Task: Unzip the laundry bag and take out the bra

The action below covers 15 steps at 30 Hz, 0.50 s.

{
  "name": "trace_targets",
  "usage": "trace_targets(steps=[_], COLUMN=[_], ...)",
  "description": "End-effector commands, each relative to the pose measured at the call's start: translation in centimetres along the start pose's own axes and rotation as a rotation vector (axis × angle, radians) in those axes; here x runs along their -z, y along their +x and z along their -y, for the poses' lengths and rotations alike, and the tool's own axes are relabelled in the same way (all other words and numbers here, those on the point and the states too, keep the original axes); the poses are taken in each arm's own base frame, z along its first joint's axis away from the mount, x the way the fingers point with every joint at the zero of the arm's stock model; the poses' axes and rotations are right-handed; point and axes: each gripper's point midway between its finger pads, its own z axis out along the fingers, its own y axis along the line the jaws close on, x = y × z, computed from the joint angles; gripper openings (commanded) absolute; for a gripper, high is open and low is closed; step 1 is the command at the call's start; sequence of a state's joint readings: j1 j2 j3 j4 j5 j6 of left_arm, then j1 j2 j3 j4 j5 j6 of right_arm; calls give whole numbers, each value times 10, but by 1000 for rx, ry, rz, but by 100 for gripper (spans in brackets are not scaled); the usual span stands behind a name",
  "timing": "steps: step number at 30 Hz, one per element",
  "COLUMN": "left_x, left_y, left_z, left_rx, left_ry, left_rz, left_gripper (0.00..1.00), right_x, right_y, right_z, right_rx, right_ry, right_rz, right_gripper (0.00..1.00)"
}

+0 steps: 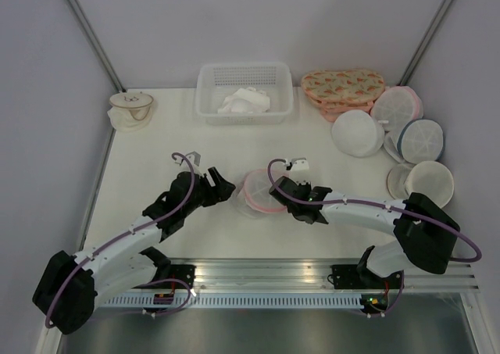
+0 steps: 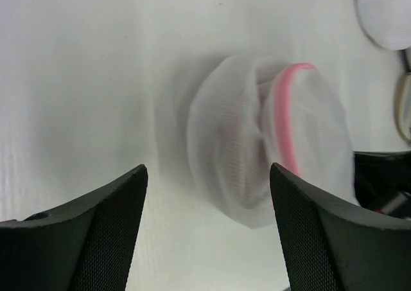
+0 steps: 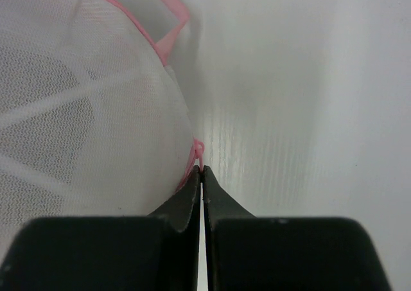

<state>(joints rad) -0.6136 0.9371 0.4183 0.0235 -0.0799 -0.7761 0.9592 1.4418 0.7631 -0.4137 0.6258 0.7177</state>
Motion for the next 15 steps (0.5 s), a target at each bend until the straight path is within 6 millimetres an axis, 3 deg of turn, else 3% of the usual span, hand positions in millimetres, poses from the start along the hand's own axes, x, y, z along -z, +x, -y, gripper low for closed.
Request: trace_targets(steps=[1,6,8,11,14,15], left_x=[-13,-35,-39,-35,-37,-41], left_y=[0,21,19,24,30,32], left_z=[-21,-8,14,32,41,42], left_rx=[-14,-1,13,31,22,17], left_ry=[-71,21,146,289,336,335], left_rz=[49,-32,-23,-10,-49,-67], left_gripper=[81,75,73,70,53,40], right_x=[-3,-5,-5,-4,-3,-2], right_y=[2,1,2,5,6,5], right_z=[3,-3,-4,-9,-15,-18], right_rx=[12,12,13,12,6,2], right_ry=[14,-8,-18,-50,-88,-104], right_rz=[0,-9,-14,-20,-24,-19], right_gripper=[0,0,0,0,0,0])
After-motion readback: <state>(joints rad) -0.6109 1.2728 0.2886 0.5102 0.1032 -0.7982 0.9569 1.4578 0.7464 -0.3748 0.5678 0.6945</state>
